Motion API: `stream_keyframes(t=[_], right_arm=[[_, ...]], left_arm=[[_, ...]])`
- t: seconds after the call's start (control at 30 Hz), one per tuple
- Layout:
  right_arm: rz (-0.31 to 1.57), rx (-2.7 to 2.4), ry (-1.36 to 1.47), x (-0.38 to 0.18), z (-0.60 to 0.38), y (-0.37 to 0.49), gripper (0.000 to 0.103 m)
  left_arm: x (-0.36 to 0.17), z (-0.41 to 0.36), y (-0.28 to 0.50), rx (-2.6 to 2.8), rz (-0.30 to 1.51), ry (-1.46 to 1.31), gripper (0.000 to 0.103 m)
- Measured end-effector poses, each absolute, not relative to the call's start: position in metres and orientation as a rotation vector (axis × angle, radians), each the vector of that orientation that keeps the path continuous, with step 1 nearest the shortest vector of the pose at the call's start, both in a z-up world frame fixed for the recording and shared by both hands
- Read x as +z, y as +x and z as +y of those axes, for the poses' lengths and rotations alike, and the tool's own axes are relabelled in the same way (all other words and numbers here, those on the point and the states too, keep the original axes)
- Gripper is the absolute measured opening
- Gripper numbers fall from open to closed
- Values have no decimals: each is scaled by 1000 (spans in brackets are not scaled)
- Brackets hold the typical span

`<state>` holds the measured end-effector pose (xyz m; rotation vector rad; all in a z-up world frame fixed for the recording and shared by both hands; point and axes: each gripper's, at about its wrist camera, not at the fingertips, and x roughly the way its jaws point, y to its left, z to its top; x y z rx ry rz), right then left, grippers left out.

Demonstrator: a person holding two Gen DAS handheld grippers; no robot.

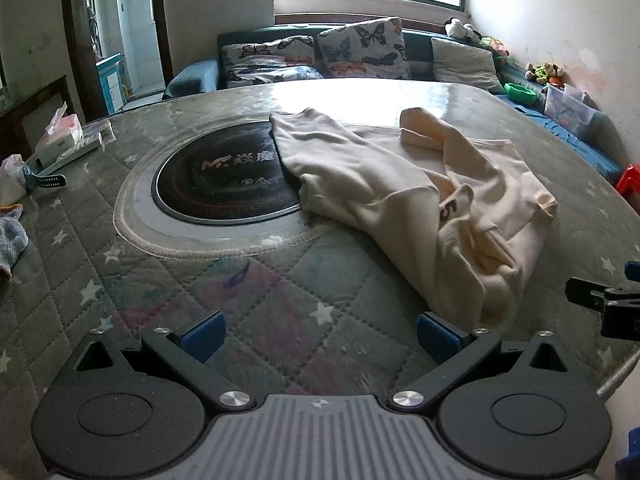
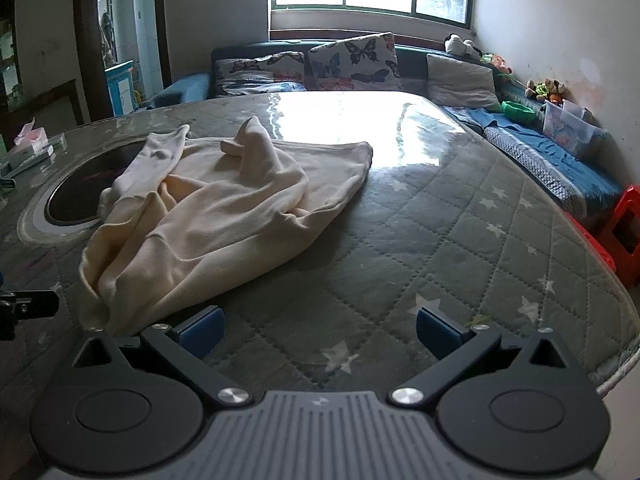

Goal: Fold clothes
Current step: 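Move both tools toward the sweatshirt's hem edge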

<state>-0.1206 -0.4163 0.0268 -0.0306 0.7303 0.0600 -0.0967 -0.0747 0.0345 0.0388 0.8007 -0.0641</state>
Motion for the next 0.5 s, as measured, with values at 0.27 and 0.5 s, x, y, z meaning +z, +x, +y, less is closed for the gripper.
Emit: stream_keyframes(t=[0.27, 0.5], right_arm=[[703, 72, -33, 33, -415, -134, 103], [685, 84, -37, 39, -415, -141, 103]], left_arm=[[38, -82, -111, -60, 793, 55, 103], [43, -86, -117, -62, 786, 65, 103]])
